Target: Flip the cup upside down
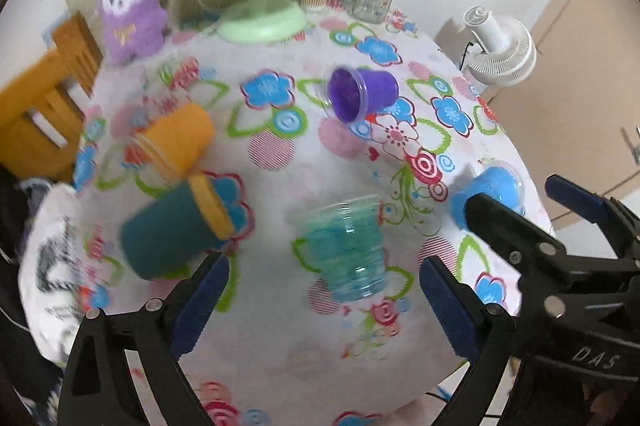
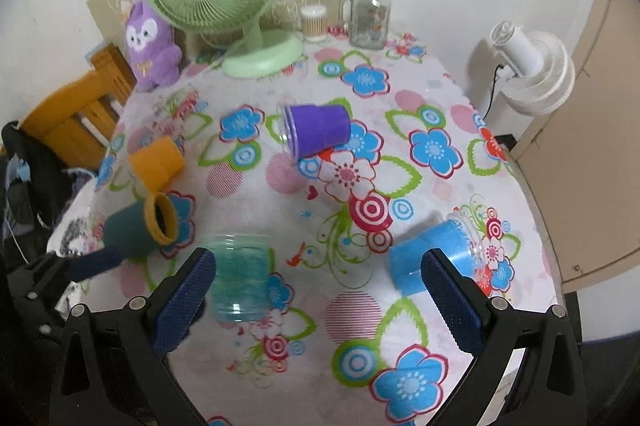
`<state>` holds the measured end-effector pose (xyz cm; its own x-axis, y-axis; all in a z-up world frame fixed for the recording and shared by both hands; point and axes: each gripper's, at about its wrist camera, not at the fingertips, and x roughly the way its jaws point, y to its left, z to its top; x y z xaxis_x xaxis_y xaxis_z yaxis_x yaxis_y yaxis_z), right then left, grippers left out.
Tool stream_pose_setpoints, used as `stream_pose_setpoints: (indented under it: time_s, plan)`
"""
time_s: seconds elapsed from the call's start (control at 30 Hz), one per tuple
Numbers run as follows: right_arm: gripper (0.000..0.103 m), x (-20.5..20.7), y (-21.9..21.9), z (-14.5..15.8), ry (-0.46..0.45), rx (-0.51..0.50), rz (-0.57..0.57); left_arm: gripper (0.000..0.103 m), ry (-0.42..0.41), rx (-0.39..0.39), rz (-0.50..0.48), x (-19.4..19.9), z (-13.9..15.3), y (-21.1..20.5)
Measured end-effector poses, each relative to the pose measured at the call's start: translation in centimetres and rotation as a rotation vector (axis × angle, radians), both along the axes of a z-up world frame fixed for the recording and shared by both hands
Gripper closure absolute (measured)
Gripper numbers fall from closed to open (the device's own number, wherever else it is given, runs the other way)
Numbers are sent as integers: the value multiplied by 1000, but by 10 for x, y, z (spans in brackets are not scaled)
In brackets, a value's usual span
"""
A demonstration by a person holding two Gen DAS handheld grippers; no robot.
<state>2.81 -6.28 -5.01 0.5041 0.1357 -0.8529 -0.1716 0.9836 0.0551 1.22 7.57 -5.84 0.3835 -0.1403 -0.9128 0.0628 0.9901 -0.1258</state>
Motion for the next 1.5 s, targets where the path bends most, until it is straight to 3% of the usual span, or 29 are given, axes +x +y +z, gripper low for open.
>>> stream_pose_setpoints:
  time_s: [0.23,0.43,0.9,1.07,1.33,1.5]
  plan:
    - [0,-28,14,11,-77,66,5,5,-3,43,8,-16,5,26]
    - [0,-39,20,6,-147,65,46,5,3,99,30,-23,-2,37]
    - [5,-58,31,-61,-230,51,28,5,-20,175,-71,-34,-59,45]
    - [12,-65,42,-86,-253,77,41,5,-11,199,-83,-35,-79,51]
    - [21,-81,53,-111,-372,44,24,5,-9,221,-100,-39,-99,60]
    - [27,-85,58,-126,-395,29,23,5,-10,226,-112,-40,-107,59]
